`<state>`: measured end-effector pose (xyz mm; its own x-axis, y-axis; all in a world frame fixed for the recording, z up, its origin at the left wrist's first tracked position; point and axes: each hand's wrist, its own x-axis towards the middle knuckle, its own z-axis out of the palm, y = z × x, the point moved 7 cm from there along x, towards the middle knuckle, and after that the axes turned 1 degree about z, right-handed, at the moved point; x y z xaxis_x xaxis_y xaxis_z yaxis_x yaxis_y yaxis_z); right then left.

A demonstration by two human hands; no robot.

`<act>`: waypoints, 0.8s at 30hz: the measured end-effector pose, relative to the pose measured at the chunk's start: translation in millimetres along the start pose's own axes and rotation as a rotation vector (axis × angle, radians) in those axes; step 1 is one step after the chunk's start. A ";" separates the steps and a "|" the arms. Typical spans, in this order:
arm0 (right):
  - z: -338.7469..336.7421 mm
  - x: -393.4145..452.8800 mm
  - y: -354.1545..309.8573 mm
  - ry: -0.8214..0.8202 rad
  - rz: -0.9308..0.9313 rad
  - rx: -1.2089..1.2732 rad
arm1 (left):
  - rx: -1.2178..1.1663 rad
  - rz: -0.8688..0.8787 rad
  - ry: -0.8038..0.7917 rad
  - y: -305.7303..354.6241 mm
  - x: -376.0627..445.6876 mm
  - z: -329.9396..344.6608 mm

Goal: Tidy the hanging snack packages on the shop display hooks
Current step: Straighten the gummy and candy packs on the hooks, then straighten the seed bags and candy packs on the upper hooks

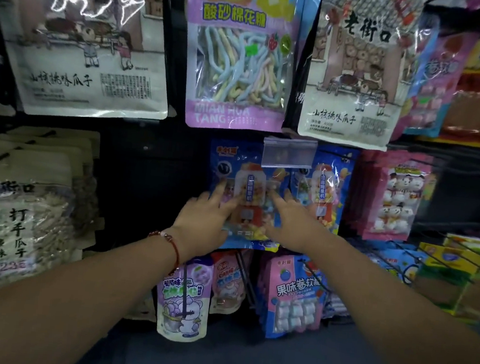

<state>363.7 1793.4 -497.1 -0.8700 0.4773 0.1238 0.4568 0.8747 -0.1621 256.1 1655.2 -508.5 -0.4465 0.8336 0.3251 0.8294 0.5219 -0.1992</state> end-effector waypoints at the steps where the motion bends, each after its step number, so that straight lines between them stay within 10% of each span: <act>1: -1.4 -6.5 2.0 -0.016 -0.001 -0.010 | 0.012 -0.001 -0.016 -1.1 -5.0 -2.9; 11: -7.9 -76.3 -2.8 -0.177 0.007 0.076 | -0.013 -0.064 -0.246 -0.5 -77.3 -41.0; 24: -135.4 -167.0 -80.6 -0.269 -0.106 -0.043 | 0.142 0.026 -0.034 -0.2 -148.1 -206.1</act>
<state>497.2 1654.6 -372.1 -0.9288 0.3483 -0.1267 0.3629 0.9241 -0.1200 391.2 1494.4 -366.0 -0.4383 0.8518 0.2868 0.7861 0.5180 -0.3372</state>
